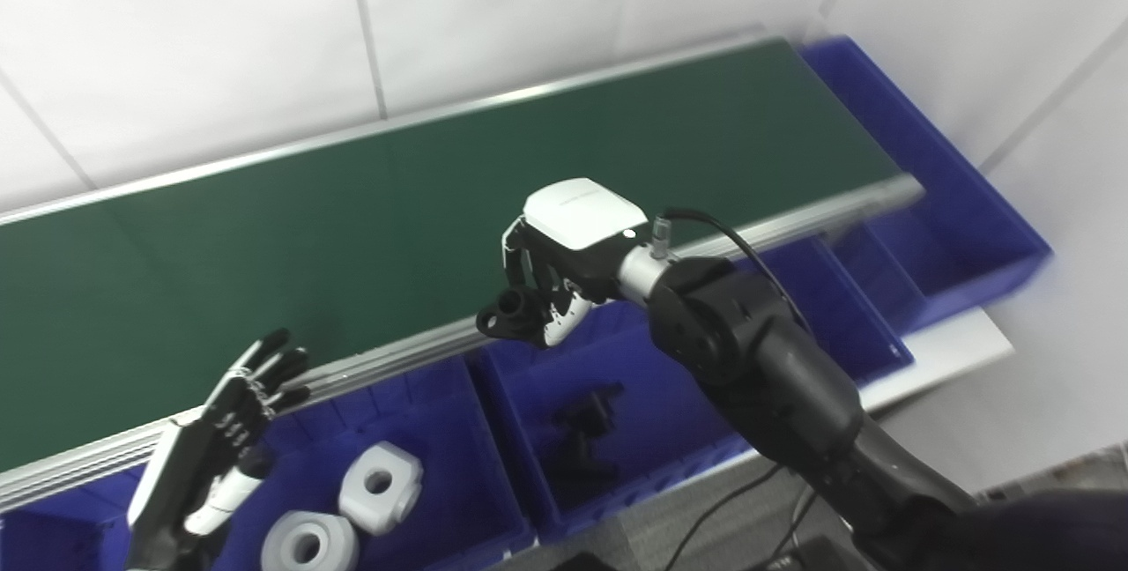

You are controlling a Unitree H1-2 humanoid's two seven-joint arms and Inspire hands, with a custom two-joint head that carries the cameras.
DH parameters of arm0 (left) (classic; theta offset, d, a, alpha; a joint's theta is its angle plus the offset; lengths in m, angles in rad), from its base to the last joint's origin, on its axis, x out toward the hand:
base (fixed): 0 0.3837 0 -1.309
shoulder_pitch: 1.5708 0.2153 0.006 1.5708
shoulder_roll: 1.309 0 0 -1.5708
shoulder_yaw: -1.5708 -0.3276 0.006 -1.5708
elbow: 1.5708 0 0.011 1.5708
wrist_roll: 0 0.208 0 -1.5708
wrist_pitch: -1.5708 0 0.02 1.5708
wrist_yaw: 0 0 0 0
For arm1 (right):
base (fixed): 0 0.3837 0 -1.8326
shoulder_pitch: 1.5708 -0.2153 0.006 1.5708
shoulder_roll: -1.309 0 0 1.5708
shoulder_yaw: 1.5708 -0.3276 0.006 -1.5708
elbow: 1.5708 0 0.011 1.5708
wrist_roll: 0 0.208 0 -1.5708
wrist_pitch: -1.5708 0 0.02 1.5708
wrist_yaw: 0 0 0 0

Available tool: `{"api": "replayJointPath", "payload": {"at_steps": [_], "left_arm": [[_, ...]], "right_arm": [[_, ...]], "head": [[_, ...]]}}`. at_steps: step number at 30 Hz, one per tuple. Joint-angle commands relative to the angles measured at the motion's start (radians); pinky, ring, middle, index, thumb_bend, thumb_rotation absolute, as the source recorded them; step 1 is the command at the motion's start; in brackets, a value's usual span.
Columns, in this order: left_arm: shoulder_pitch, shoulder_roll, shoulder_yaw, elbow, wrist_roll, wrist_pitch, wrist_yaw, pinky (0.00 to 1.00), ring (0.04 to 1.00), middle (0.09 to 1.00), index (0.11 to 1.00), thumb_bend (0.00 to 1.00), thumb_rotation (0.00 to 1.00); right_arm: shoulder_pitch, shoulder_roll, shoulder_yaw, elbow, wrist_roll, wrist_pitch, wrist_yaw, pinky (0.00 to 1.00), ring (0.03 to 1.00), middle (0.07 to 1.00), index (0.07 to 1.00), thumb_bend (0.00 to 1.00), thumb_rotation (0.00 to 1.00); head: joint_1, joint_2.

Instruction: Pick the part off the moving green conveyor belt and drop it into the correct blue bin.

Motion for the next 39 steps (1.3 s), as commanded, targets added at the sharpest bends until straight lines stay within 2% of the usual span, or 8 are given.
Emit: {"api": "replayJointPath", "payload": {"at_steps": [1, 8, 15, 16, 18, 20, 29, 39], "left_arm": [[-0.02, 0.0, 0.008, -0.035, -0.013, -0.004, -0.003, 0.78, 0.882, 0.865, 0.9, 0.81, 0.72], [-0.017, -0.005, 0.008, -0.061, -0.006, 0.009, 0.002, 0.76, 0.871, 0.864, 0.91, 0.82, 0.73], [-0.013, -0.008, 0.007, -0.076, 0.001, 0.018, 0.007, 0.76, 0.87, 0.862, 0.91, 0.83, 0.73], [-0.013, -0.007, 0.008, -0.076, 0.002, 0.018, 0.008, 0.76, 0.872, 0.863, 0.911, 0.83, 0.73], [-0.013, -0.007, 0.008, -0.079, -0.001, 0.021, 0.006, 0.76, 0.873, 0.862, 0.909, 0.83, 0.73], [-0.012, -0.008, 0.007, -0.081, -0.006, 0.02, 0.003, 0.77, 0.878, 0.861, 0.907, 0.82, 0.73], [-0.004, -0.017, 0.004, -0.099, 0.01, 0.042, 0.014, 0.76, 0.874, 0.861, 0.909, 0.84, 0.73], [0.002, -0.03, -0.001, -0.089, 0.018, 0.038, 0.012, 0.78, 0.886, 0.862, 0.907, 0.84, 0.73]], "right_arm": [[0.019, 0.002, -0.012, -0.021, -0.031, -0.024, -0.018, 0.25, 0.325, 0.464, 0.499, 0.52, 0.0], [0.109, -0.03, -0.018, 0.052, -0.096, -0.099, -0.13, 0.15, 0.216, 0.47, 0.493, 0.53, 0.0], [0.109, -0.04, -0.021, 0.076, -0.203, -0.117, -0.095, 0.2, 0.266, 0.471, 0.493, 0.53, 0.01], [0.105, -0.044, -0.015, 0.076, -0.235, -0.13, -0.074, 0.32, 0.384, 0.514, 0.577, 0.68, 0.27], [0.097, -0.036, -0.016, 0.071, -0.286, -0.139, -0.018, 0.59, 0.664, 0.708, 0.687, 0.88, 0.59], [0.092, -0.02, -0.024, 0.067, -0.324, -0.143, 0.028, 0.73, 0.787, 0.804, 0.731, 0.96, 0.69], [0.095, -0.001, -0.055, 0.054, -0.339, -0.199, 0.057, 0.91, 0.859, 0.874, 0.81, 1.0, 0.79], [0.11, 0.025, -0.096, 0.042, -0.216, -0.216, 0.011, 0.79, 0.82, 0.842, 0.803, 1.0, 0.78]], "head": [[0.003, 0.01], [0.013, 0.024], [0.022, 0.029], [0.024, 0.03], [0.026, 0.03], [0.029, 0.03], [0.049, 0.029], [0.116, 0.005]]}}
